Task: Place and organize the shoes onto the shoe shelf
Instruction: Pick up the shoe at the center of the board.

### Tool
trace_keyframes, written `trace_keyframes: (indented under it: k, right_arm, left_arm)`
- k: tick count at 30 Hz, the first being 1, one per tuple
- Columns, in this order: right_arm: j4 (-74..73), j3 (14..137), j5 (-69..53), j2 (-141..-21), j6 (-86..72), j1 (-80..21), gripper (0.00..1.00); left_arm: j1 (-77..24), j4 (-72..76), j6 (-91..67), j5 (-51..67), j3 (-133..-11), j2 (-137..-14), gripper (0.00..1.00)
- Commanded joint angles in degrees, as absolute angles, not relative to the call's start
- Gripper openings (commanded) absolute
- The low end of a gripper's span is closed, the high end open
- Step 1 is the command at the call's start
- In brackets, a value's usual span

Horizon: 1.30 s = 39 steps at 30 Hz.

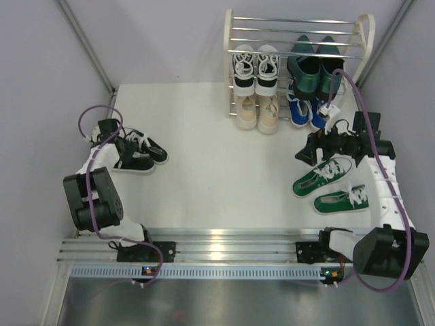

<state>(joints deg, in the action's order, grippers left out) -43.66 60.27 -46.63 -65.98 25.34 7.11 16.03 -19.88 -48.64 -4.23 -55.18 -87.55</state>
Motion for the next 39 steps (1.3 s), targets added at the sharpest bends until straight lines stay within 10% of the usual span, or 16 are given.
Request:
trace_keyframes:
  k: [1, 7, 19, 24, 33, 39]
  right_arm:
    - [-41.2, 59.8, -48.1, -63.9, 25.8, 6.1, 0.89]
    - [-41.7, 59.8, -47.3, -63.3, 26.3, 6.0, 0.89]
    - [-48.9, 63.9, -50.9, -66.0, 34.9, -0.5, 0.90]
    - [-46.7, 67.1, -52.5, -68.0, 35.5, -9.3, 0.99]
    - [-40.4, 85.3, -55.3, -82.9, 4.7, -11.8, 0.99]
    - [-26.7, 73.9, -31.6, -76.3, -26.8, -16.8, 0.99]
  left_arm:
    - [16.7, -15.2, -44.8, -4.6, -57.3, -91.9, 0.35]
    - [16.8, -15.0, -43.9, -4.5, -54.8, -90.9, 0.00]
    - [12.2, -23.0, -42.0, 3.3, -52.8, -63.0, 0.00]
    - [-4.9, -20.9, -45.3, 2.7, -52.7, -55.8, 0.00]
    - [-36.6, -10.8, -38.9, 4.7, -63.0, -66.6, 0.00]
    - [-44.3, -4.2, -37.8, 11.1, -65.7, -72.7, 0.00]
